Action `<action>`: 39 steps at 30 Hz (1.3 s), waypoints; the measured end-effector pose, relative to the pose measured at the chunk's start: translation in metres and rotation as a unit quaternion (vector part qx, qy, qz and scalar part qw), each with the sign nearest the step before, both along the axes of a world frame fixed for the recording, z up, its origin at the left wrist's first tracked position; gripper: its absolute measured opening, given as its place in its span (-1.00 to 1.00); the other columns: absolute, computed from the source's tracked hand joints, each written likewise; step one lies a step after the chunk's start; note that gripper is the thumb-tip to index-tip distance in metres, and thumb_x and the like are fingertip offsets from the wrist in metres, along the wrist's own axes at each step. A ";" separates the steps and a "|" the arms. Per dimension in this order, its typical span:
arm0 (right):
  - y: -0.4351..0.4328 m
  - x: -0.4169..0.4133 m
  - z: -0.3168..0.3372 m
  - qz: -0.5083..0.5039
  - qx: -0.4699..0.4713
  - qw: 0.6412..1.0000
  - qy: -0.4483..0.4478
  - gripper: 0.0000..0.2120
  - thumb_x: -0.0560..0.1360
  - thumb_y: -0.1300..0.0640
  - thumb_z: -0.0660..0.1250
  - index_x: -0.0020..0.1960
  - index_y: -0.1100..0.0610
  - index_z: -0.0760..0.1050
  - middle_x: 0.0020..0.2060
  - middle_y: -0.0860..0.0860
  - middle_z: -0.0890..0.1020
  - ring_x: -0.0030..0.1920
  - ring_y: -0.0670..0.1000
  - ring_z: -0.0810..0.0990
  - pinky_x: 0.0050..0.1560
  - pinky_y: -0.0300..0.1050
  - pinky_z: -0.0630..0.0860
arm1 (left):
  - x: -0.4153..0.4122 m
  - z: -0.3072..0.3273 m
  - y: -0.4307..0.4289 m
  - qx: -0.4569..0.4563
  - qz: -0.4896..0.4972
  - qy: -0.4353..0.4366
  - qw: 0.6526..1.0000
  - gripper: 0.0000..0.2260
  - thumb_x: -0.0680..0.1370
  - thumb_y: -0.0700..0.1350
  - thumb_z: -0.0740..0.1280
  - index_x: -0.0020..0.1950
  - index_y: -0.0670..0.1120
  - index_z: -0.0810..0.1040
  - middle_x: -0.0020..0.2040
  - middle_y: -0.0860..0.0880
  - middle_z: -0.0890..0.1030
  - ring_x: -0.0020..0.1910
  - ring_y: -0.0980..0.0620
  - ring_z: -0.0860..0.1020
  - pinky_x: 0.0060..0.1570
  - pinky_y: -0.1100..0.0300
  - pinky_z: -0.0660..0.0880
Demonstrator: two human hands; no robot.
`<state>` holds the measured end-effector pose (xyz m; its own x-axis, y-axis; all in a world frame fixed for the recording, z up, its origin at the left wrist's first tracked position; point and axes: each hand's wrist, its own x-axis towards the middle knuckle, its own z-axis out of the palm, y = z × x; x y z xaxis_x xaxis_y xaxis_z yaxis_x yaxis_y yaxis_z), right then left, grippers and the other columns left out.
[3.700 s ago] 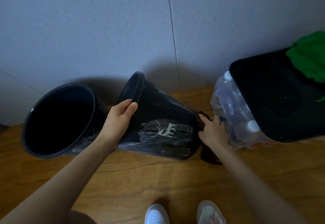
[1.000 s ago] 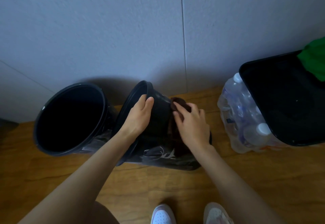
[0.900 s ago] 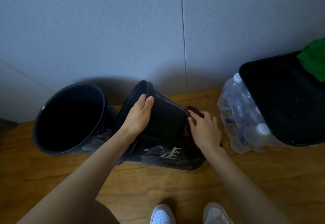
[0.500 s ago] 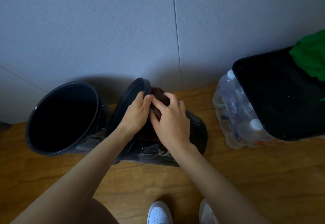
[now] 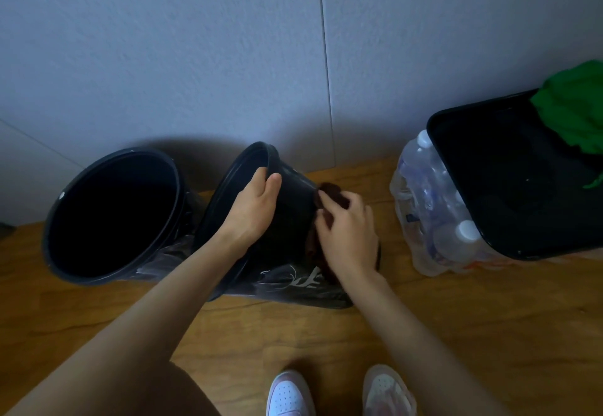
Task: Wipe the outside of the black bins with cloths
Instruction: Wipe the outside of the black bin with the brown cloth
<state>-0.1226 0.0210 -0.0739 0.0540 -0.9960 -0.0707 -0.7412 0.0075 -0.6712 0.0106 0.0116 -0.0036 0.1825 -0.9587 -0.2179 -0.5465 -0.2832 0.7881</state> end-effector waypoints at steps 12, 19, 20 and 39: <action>-0.020 -0.049 -0.050 -0.002 0.154 0.982 0.106 -0.60 0.60 0.01 0.11 0.43 -0.11 0.27 0.30 0.09 0.36 0.28 0.14 0.34 0.18 0.03 0.39 | 0.009 -0.004 0.001 0.013 -0.001 0.020 1.000 -0.72 0.65 -0.03 0.03 0.08 -0.20 0.41 -0.01 -0.19 0.50 -0.02 -0.09 0.48 -0.10 0.16 0.40; -0.002 -0.043 -0.033 0.009 0.124 0.989 0.082 -0.60 0.56 0.03 0.20 0.40 -0.05 0.31 0.27 0.08 0.36 0.21 0.09 0.41 0.16 -0.02 0.46 | 0.007 -0.002 0.000 0.014 -0.017 0.012 1.000 -0.72 0.65 -0.03 0.03 0.12 -0.20 0.41 0.01 -0.17 0.51 -0.02 -0.05 0.48 -0.11 0.20 0.38; 0.002 -0.034 -0.023 0.022 0.086 0.994 0.059 -0.59 0.56 0.03 0.21 0.40 -0.06 0.30 0.29 0.06 0.34 0.23 0.08 0.40 0.19 -0.03 0.45 | 0.007 -0.003 0.000 0.017 -0.021 0.012 1.000 -0.72 0.65 -0.03 0.03 0.13 -0.19 0.41 0.03 -0.18 0.51 0.01 -0.08 0.49 -0.09 0.20 0.39; 0.006 -0.052 -0.057 -0.017 0.165 0.981 0.099 -0.56 0.56 0.07 0.18 0.43 0.00 0.26 0.32 0.15 0.31 0.28 0.15 0.35 0.26 0.06 0.40 | 0.007 0.003 0.005 0.043 -0.019 0.033 0.998 -0.72 0.65 -0.02 0.03 -0.26 0.19 0.19 -0.26 0.23 0.26 -0.34 0.36 0.32 -0.40 0.66 0.25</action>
